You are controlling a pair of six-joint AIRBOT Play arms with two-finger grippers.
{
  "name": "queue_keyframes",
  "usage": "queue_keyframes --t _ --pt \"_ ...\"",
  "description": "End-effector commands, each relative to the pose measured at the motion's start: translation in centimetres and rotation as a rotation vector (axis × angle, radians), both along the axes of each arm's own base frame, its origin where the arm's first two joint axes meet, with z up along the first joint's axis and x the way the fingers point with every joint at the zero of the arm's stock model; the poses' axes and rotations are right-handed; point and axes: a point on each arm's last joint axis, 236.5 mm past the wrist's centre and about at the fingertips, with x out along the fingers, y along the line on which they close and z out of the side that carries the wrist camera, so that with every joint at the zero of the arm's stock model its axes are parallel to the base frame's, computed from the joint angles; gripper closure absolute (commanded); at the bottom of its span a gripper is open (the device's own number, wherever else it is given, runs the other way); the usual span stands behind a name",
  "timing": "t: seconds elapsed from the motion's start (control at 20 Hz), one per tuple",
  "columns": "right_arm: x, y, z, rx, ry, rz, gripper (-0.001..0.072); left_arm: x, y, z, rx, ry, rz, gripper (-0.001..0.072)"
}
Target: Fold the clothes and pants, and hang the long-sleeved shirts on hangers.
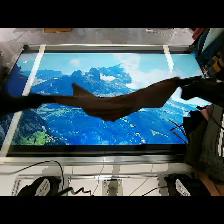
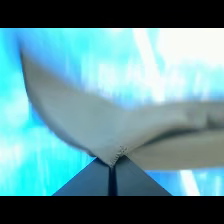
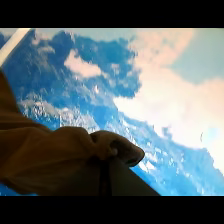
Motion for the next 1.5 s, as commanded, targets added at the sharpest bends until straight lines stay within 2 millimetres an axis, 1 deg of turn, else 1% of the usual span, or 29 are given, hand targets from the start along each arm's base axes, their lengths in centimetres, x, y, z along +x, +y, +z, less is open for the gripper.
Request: queue_keyframes --t 0.0,0.1,0.15,0.2,0.25,0.3,0.35,0.4,0.45,0.5,0.55,0.6,0.65,0.7,0.75,0.8,0.85,0.9,1.0,1.1,1.15,1.2,1.25,1.3,1.35,1.4,1.45 --pt "-6.8 1.3 9.3 -0.006 -0.258 0.022 0.0695 -4.1 1.9 15.1 -0.011 -0.479 0.235 0.0691" --pt "-10.4 1.7 13.1 -0.020 -0.376 0.024 0.0695 -7.9 3.2 21.3 0.024 -0.708 0.381 0.0691" --pt "-12.3 1.9 14.8 -0.025 -0.433 0.025 0.0695 -10.1 3.7 23.8 0.033 -0.809 0.444 0.0691" --pt "-14.0 2.2 16.2 -0.024 -0.481 0.031 0.0695 -12.2 3.9 25.9 0.040 -0.894 0.492 0.0691" --pt "-15.8 2.7 17.7 -0.016 -0.529 0.043 0.0695 -14.2 4.0 27.5 0.043 -0.965 0.532 0.0691" --pt "-17.1 3.1 18.7 -0.006 -0.565 0.057 0.0695 -16.1 4.1 28.8 0.043 -1.030 0.567 0.0691" --pt "-18.1 3.4 19.6 0.009 -0.588 0.066 0.0696 -17.5 4.1 29.7 0.046 -1.073 0.592 0.0691" --pt "-18.7 3.5 20.4 0.037 -0.597 0.065 0.0696 -18.3 4.2 30.2 0.046 -1.099 0.608 0.0691" --pt "-18.7 3.5 20.7 0.049 -0.603 0.059 0.0696 -18.4 4.2 30.3 0.046 -1.103 0.612 0.0691" --pt "-18.1 3.1 20.7 0.044 -0.600 0.045 0.0696 -17.8 4.4 29.8 0.057 -1.084 0.610 0.0691" --pt "-16.7 2.5 20.2 0.046 -0.567 0.021 0.0696 -16.4 4.7 28.8 0.089 -1.038 0.599 0.0692" --pt "-14.8 1.8 19.3 0.061 -0.514 -0.009 0.0696 -14.4 4.9 27.2 0.125 -0.969 0.573 0.0692" --pt "-12.4 1.1 17.7 0.070 -0.433 -0.032 0.0696 -12.0 4.8 24.9 0.145 -0.872 0.522 0.0692" --pt "-9.7 0.5 15.6 0.074 -0.336 -0.053 0.0696 -9.4 4.4 22.1 0.143 -0.759 0.454 0.0692" --pt "-6.9 -0.1 12.8 0.084 -0.214 -0.073 0.0696 -6.8 3.9 18.5 0.125 -0.626 0.374 0.0693" --pt "-3.9 -0.5 9.6 0.096 -0.090 -0.086 0.0696 -4.4 3.7 15.0 0.099 -0.501 0.309 0.0693" --pt "-0.9 -0.7 5.9 0.097 0.042 -0.082 0.0696 -1.9 3.7 11.4 0.062 -0.378 0.255 0.0693" --pt "1.7 -0.7 2.3 0.100 0.161 -0.074 0.0695 0.3 3.8 8.2 0.025 -0.279 0.220 0.0693" --pt "6.9 -1.1 -5.6 0.114 0.380 -0.074 0.0695 4.7 3.3 1.2 -0.040 -0.100 0.163 0.0693" --pt "11.2 -1.8 -12.4 0.132 0.512 -0.099 0.0695 8.4 1.6 -6.1 -0.030 0.030 0.087 0.0693" --pt "13.3 -2.2 -15.7 0.144 0.554 -0.120 0.0695 10.1 1.1 -9.5 -0.023 0.078 0.087 0.0693" --pt "15.1 -2.6 -18.7 0.155 0.584 -0.142 0.0695 11.6 1.1 -12.3 -0.017 0.111 0.119 0.0693" --pt "16.4 -3.0 -21.1 0.164 0.604 -0.162 0.0695 13.2 1.5 -14.7 -0.009 0.127 0.169 0.0693" --pt "17.6 -3.2 -23.3 0.177 0.618 -0.180 0.0695 14.5 2.0 -16.3 -0.014 0.131 0.226 0.0693" --pt "18.6 -3.4 -24.8 0.192 0.621 -0.196 0.0694 15.7 2.6 -17.3 -0.023 0.128 0.284 0.0693" --pt "19.4 -3.6 -26.0 0.203 0.620 -0.212 0.0694 16.5 3.1 -17.9 -0.029 0.124 0.321 0.0692" --pt "20.0 -3.8 -26.8 0.210 0.617 -0.224 0.0695 17.0 3.4 -18.1 -0.021 0.119 0.335 0.0692"
